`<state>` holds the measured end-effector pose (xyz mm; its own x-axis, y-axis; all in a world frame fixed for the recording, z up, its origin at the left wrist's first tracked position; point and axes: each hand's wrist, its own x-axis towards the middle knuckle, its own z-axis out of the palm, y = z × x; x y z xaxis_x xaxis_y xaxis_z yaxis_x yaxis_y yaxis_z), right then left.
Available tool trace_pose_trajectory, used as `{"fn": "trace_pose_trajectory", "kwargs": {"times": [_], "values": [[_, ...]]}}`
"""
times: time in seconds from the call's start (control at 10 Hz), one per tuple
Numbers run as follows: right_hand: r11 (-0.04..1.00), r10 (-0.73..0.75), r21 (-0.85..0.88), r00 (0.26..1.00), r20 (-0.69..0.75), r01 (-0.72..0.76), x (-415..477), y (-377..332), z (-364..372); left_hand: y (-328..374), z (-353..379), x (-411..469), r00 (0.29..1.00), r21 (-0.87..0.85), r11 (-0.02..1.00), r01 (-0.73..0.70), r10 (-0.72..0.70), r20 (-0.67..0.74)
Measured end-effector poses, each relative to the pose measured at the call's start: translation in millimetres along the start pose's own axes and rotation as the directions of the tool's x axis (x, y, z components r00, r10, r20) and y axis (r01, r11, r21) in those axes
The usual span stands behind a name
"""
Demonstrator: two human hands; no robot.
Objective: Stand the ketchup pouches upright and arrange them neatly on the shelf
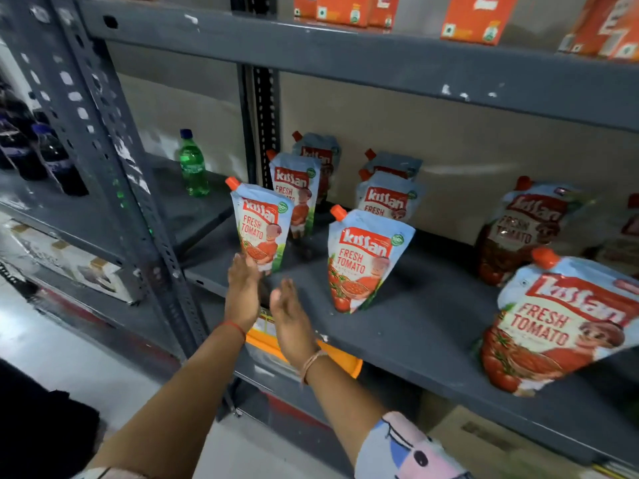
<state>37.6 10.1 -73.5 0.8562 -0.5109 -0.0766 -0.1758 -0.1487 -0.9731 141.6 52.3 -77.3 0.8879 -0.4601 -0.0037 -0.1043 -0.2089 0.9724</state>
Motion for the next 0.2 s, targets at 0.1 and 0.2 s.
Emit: {"fn": "trace_pose_trajectory", "kwargs": {"times": [0.1, 0.2], "values": [[0.821, -0.346, -0.509, 0.935, -0.081, 0.26, -46, 21, -36, -5, 32, -53, 0.941, 0.389, 0.878, -0.281, 0.332, -0.071], [0.548, -0.636, -0.777, 0.758, -0.147, 0.309, -88, 11, -91, 26, 70, -102, 0.826, 0.526, 0.709, -0.469, 0.563, -0.022]]}}
